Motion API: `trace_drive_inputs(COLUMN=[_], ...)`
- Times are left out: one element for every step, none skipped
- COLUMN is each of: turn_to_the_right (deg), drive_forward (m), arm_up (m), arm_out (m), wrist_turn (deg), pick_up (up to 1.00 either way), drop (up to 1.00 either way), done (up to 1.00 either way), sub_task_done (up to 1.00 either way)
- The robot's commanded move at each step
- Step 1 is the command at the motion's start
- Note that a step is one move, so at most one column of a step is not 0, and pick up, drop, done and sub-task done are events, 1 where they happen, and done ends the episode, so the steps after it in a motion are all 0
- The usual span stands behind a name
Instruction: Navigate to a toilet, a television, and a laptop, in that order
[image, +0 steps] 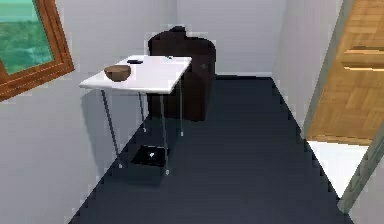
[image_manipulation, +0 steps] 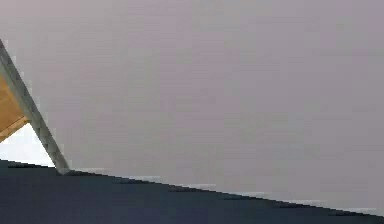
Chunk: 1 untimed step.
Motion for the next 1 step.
trace_drive_inputs(turn_to_the_right=[9.0], drive_forward=[0.0], arm_up=[0.0], arm_out=[0.0], wrist_turn=[0.0], pick_up=[0.0], drop=[0.0], done=[0.0], sub_task_done=[0.0])
